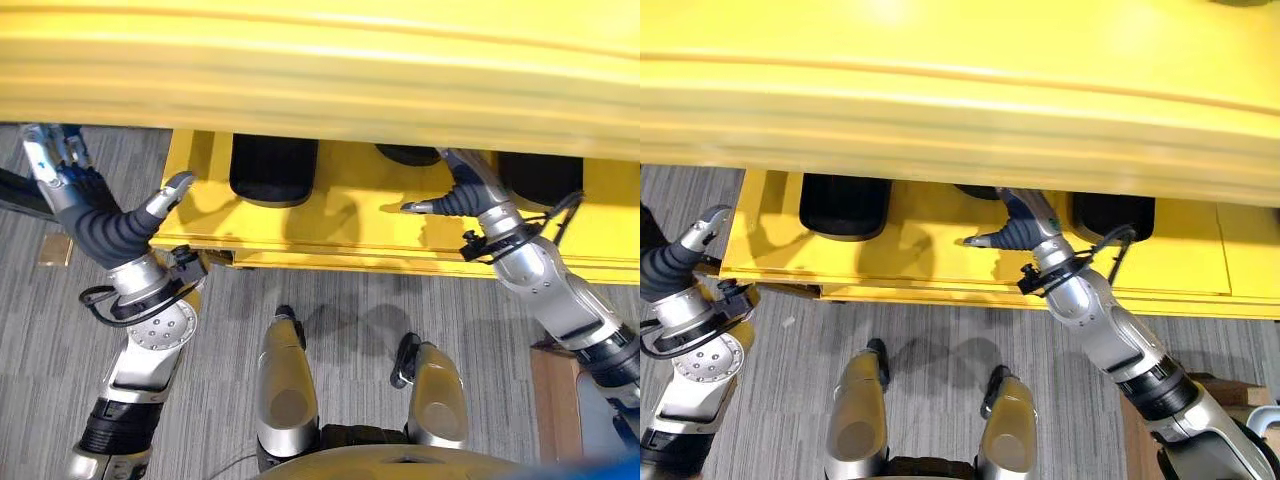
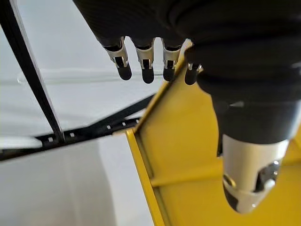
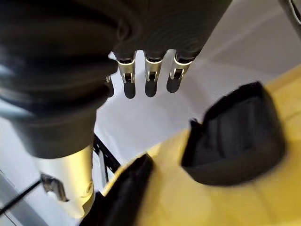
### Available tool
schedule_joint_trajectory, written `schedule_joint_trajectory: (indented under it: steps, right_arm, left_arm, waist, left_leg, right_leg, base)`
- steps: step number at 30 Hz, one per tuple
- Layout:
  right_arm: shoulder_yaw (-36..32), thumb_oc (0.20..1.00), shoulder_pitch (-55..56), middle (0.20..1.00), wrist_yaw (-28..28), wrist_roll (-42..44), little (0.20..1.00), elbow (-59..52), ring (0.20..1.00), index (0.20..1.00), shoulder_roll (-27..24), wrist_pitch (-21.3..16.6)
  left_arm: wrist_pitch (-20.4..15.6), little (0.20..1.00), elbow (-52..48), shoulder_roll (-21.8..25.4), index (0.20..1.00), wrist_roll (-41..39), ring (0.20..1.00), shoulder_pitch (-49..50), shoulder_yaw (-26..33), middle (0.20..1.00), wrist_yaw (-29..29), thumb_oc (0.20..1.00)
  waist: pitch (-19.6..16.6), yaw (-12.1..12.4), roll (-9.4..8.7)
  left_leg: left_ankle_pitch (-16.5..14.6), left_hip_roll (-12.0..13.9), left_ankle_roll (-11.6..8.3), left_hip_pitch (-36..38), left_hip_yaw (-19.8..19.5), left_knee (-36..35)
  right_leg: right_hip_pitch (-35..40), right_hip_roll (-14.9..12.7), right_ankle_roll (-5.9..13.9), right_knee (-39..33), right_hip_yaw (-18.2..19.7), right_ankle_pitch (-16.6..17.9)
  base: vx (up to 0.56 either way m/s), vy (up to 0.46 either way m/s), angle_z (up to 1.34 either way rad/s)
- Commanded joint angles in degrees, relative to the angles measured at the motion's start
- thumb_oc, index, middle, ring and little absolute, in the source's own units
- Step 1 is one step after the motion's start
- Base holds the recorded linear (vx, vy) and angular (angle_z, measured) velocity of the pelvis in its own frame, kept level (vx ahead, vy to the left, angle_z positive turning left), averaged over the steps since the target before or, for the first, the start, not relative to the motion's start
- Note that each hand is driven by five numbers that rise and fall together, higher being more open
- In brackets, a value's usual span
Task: Move parts from the plastic box to the shelf.
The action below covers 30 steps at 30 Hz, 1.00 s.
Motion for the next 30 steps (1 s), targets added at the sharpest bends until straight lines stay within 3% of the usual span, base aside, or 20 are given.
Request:
schedule_joint_trajectory:
  steps: [1,6,20,24,30]
  right_arm:
    - [-1.8,1.000,-4.0,1.000,-2.4,-1.3,1.000,-0.3,1.000,1.000,3.2,4.5]
    - [-3.6,1.000,-4.7,1.000,-7.4,-3.8,1.000,2.1,1.000,1.000,3.3,6.1]
    - [-3.9,1.000,-10.8,1.000,-9.8,-5.8,1.000,8.4,1.000,1.000,4.1,11.3]
    - [-4.7,1.000,-10.5,1.000,-9.3,-7.2,1.000,8.6,1.000,1.000,3.5,11.0]
    - [-3.8,1.000,-12.1,1.000,-6.3,-9.8,1.000,9.4,1.000,1.000,3.3,10.9]
  left_arm:
    - [0.0,1.000,-6.1,0.8,1.000,-0.4,1.000,1.6,1.2,1.000,-2.2,1.000]
    - [0.2,1.000,-5.4,0.8,1.000,-1.0,1.000,-1.6,-2.0,1.000,-3.6,1.000]
    - [-0.8,1.000,-4.0,0.1,1.000,-1.3,1.000,-4.6,-5.3,1.000,-4.8,1.000]
    - [-1.3,1.000,-3.9,-0.3,1.000,-1.6,1.000,-5.2,-6.2,1.000,-5.2,1.000]
    - [-0.6,1.000,-2.8,-1.3,1.000,-4.6,1.000,-6.8,-8.3,1.000,-7.6,1.000]
  waist:
    - [-3.1,1.1,-0.40]
    - [-1.9,1.0,0.31]
    - [-1.0,1.9,0.94]
    - [-1.0,1.1,0.90]
    - [-1.0,0.1,0.90]
  left_leg:
    - [-0.2,-0.1,2.82,4.7,1.1,-5.8]
    - [0.6,-0.7,2.57,3.1,0.8,-6.5]
    - [-0.4,-1.5,3.93,-1.6,1.7,-2.5]
    - [-1.7,-0.6,4.59,-3.5,3.1,0.4]
    - [-7.1,-0.6,6.77,-6.9,3.7,9.5]
  right_leg:
    - [-0.1,4.3,-5.38,-1.0,-6.5,0.5]
    - [-0.7,4.0,-5.19,-0.2,-7.6,0.3]
    - [-3.8,2.3,-5.40,4.0,-9.1,-0.3]
    - [-6.0,1.5,-5.37,6.3,-9.0,-0.6]
    - [-9.9,-0.7,-5.28,12.3,-8.2,-1.8]
  base:
    - [-0.02,-0.033,0.21]
    - [-0.09,-0.008,0.17]
    - [-0.07,0.006,0.05]
    - [-0.13,0.039,0.07]
    - [-0.08,0.077,-0.09]
